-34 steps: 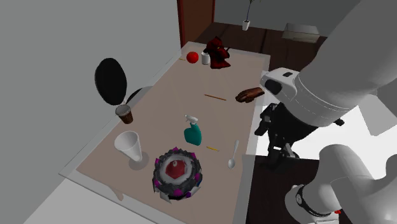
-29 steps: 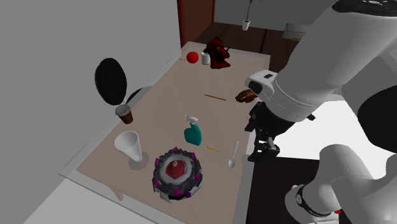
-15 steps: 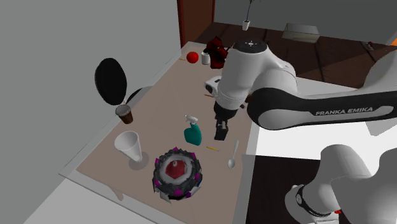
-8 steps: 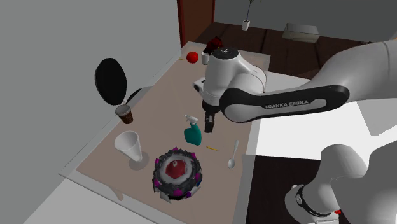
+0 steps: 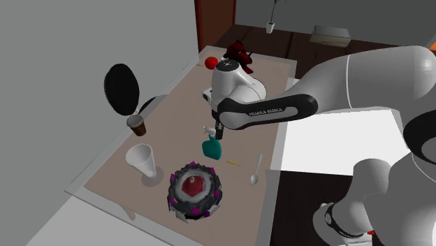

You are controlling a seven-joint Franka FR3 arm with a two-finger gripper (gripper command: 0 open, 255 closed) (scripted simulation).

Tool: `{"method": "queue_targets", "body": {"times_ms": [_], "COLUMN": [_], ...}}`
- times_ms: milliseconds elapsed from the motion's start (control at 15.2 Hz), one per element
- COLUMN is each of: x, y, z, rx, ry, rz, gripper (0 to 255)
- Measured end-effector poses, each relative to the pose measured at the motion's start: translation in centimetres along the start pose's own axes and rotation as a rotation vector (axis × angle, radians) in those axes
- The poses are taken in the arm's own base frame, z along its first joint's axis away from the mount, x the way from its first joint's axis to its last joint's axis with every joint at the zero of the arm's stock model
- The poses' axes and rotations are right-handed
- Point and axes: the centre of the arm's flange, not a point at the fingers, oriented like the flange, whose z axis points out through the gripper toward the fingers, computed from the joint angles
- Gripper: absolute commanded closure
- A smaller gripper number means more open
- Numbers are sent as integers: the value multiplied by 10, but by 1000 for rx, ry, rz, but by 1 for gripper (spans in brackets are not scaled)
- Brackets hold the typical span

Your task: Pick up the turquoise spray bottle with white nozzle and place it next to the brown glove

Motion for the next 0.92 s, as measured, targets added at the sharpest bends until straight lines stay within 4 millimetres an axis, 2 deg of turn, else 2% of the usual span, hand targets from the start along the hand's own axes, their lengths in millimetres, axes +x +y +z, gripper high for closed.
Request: {"method": "queue_targets", "body": {"times_ms": [462,858,924], "x": [3,4,4], "y": [4,4,4], "z": [39,43,43], "rx": [-1,-2,-2], "ry": [-1,-1,-1], "rz": [-2,-2,-2], "gripper": [0,0,255]}}
